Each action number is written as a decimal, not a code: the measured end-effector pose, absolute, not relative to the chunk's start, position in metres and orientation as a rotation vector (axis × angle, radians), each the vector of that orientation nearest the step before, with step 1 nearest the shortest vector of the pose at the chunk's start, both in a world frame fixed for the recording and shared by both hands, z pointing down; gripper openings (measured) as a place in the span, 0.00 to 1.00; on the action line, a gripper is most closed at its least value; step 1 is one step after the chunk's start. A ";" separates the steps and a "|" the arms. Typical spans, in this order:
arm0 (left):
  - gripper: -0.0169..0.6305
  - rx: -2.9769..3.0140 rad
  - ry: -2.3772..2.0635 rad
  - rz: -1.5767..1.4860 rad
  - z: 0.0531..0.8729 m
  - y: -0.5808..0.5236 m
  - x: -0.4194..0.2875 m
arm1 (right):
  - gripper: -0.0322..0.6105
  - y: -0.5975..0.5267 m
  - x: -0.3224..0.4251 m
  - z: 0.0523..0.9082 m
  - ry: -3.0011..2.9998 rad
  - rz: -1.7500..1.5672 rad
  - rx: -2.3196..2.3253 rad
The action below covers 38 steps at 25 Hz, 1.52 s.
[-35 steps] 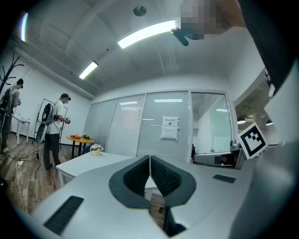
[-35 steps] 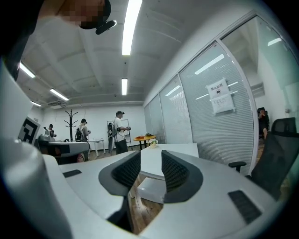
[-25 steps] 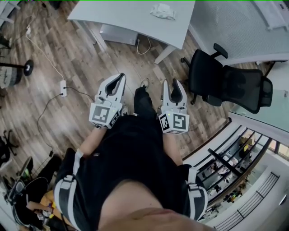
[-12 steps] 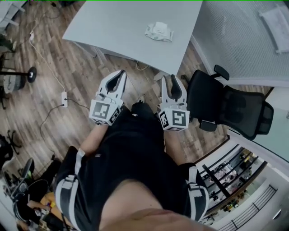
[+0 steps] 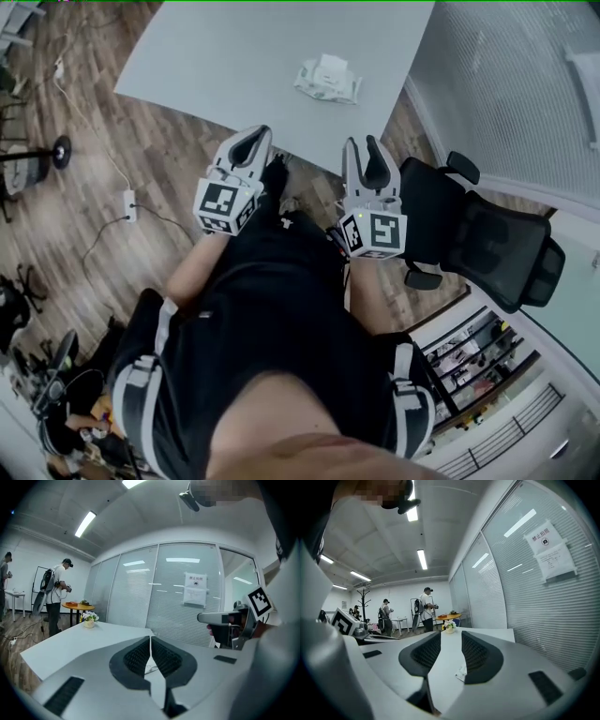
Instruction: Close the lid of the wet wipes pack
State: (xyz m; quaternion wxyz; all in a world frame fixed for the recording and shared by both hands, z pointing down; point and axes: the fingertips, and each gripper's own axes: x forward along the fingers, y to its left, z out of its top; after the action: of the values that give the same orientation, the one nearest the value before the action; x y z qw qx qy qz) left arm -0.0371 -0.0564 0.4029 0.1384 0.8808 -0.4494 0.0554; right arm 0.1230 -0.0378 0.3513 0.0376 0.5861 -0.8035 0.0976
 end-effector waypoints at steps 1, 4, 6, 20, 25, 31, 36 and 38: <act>0.07 2.540 -1.290 0.167 0.410 -0.073 -0.034 | 0.28 -0.051 0.127 0.354 -2.457 0.299 1.799; 0.07 2.512 -1.261 0.202 0.430 -0.128 -0.024 | 0.28 -0.098 0.137 0.362 -2.420 0.309 1.802; 0.07 2.498 -1.209 0.269 0.451 -0.166 -0.014 | 0.28 -0.133 0.145 0.372 -2.388 0.340 1.804; 0.18 2.183 -0.904 0.748 0.698 -0.303 0.061 | 0.29 -0.312 0.184 0.529 -2.293 0.561 1.600; 0.18 2.071 -0.793 0.864 0.755 -0.316 0.067 | 0.30 -0.357 0.182 0.586 -2.237 0.647 1.476; 0.19 2.012 -0.696 0.897 0.778 -0.319 0.070 | 0.36 -0.379 0.184 0.663 -2.145 0.778 1.228; 0.21 2.009 -0.654 0.883 0.779 -0.319 0.068 | 0.40 -0.385 0.187 0.720 -2.038 0.862 0.981; 0.22 2.025 -0.650 0.881 0.779 -0.320 0.069 | 0.40 -0.387 0.192 0.738 -1.997 0.898 0.917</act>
State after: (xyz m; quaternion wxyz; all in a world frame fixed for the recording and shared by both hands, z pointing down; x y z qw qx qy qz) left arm 0.0689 -0.3202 0.7791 0.4075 0.8032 -0.2580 0.3496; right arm 0.1920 -0.3872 0.7377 0.3747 0.3581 -0.7800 0.3506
